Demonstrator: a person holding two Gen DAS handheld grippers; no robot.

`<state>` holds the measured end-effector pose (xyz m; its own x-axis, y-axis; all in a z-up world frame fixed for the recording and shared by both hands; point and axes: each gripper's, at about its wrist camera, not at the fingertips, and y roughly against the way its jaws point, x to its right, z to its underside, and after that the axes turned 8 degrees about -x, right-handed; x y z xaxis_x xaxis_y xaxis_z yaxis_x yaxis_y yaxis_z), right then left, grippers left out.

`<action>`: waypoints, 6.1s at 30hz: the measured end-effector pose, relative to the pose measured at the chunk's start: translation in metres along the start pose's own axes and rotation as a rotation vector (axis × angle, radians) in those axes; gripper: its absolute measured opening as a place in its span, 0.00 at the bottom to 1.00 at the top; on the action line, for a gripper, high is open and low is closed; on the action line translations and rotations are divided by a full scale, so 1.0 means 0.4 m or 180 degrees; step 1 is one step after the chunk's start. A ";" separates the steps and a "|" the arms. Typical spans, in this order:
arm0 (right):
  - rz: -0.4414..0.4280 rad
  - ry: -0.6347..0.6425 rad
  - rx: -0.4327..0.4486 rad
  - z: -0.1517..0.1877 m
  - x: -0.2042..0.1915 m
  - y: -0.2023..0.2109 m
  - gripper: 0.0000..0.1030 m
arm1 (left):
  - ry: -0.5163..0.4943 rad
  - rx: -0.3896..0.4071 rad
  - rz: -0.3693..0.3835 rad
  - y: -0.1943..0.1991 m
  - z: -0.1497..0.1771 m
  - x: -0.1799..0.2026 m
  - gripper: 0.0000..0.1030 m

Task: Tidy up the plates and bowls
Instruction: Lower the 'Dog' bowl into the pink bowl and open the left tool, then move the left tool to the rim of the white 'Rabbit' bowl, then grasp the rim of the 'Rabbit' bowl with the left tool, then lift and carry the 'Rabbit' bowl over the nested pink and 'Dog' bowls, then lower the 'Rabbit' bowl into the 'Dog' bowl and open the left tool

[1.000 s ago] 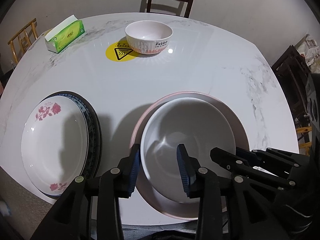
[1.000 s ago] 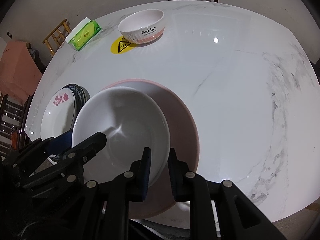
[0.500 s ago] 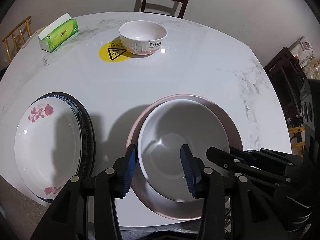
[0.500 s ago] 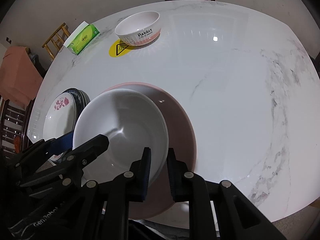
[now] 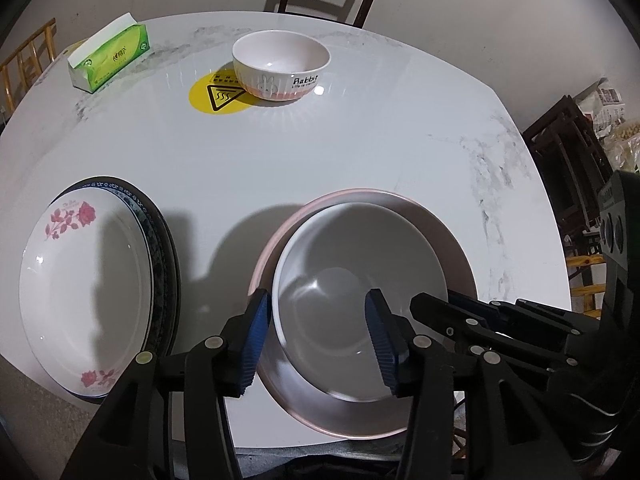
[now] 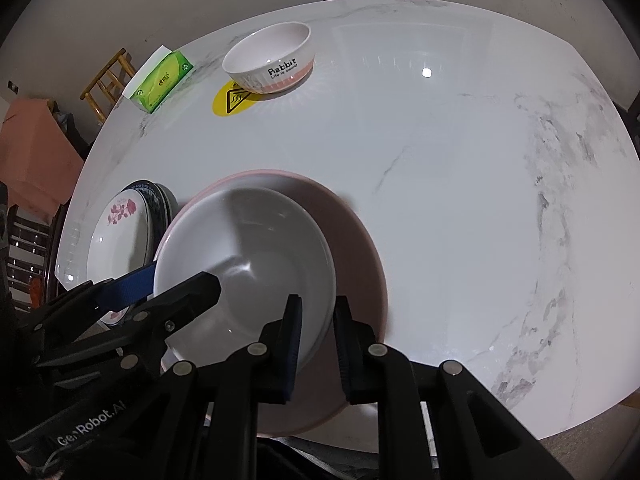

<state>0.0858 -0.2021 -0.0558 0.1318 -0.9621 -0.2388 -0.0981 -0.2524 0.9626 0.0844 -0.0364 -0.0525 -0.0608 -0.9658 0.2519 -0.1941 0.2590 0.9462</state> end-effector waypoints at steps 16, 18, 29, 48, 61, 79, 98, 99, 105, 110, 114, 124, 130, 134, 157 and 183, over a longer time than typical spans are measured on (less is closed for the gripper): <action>0.0009 -0.0014 0.0174 -0.008 0.014 0.048 0.27 | -0.0079 0.0034 0.0126 0.025 -0.012 0.001 0.56; 0.0010 0.0011 0.0189 -0.012 0.015 0.054 0.27 | -0.0098 0.0073 0.0125 0.034 -0.014 0.003 0.57; -0.0029 0.0145 0.0316 -0.058 0.022 0.102 0.30 | -0.0096 0.0379 0.0153 0.094 -0.055 -0.041 0.59; -0.0176 0.0128 0.0296 -0.366 0.136 0.035 0.30 | 0.0368 0.0454 -0.0270 0.031 -0.232 -0.214 0.59; -0.0286 0.0283 0.0309 -0.568 0.071 -0.034 0.30 | 0.0503 0.0323 -0.0487 -0.018 -0.450 -0.242 0.59; -0.0112 0.0414 0.0163 -0.670 -0.020 -0.152 0.31 | 0.0647 0.0213 -0.0301 -0.152 -0.588 -0.239 0.40; -0.0219 0.0338 0.0147 -0.613 -0.015 -0.158 0.21 | 0.0716 0.0051 -0.0083 -0.184 -0.542 -0.219 0.12; -0.0214 0.0342 0.0156 -0.607 -0.013 -0.151 0.21 | 0.0701 0.0059 -0.0091 -0.177 -0.536 -0.212 0.12; -0.0218 0.0320 0.0205 -0.560 -0.001 -0.086 0.21 | 0.0571 0.0079 -0.0127 -0.135 -0.506 -0.157 0.12; -0.0192 0.0336 0.0303 -0.507 -0.001 -0.015 0.21 | 0.0460 0.0125 -0.0145 -0.087 -0.474 -0.110 0.12; -0.0194 0.0325 0.0364 -0.453 -0.001 0.043 0.21 | 0.0372 0.0163 -0.0141 -0.039 -0.429 -0.072 0.12; -0.0150 0.0345 0.0432 -0.290 -0.011 0.149 0.21 | 0.0190 0.0163 -0.0046 0.052 -0.292 -0.010 0.12; -0.0116 0.0395 0.0497 -0.192 -0.025 0.191 0.21 | 0.0111 0.0190 -0.0040 0.094 -0.204 0.010 0.12; -0.0136 0.0402 0.0464 -0.131 -0.033 0.193 0.21 | 0.0093 0.0191 -0.0011 0.116 -0.145 0.015 0.12; -0.0284 0.0151 0.0240 0.031 -0.011 0.091 0.21 | 0.0169 0.0020 -0.0046 0.075 0.011 0.004 0.12; -0.0196 0.0121 0.0153 0.008 -0.020 0.038 0.23 | 0.0222 -0.0095 -0.0049 0.026 0.006 -0.002 0.12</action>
<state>0.0801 -0.1988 -0.0395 0.1762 -0.9402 -0.2913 -0.1358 -0.3164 0.9389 0.0802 -0.0328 -0.0435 0.0105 -0.9683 0.2497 -0.1651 0.2446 0.9555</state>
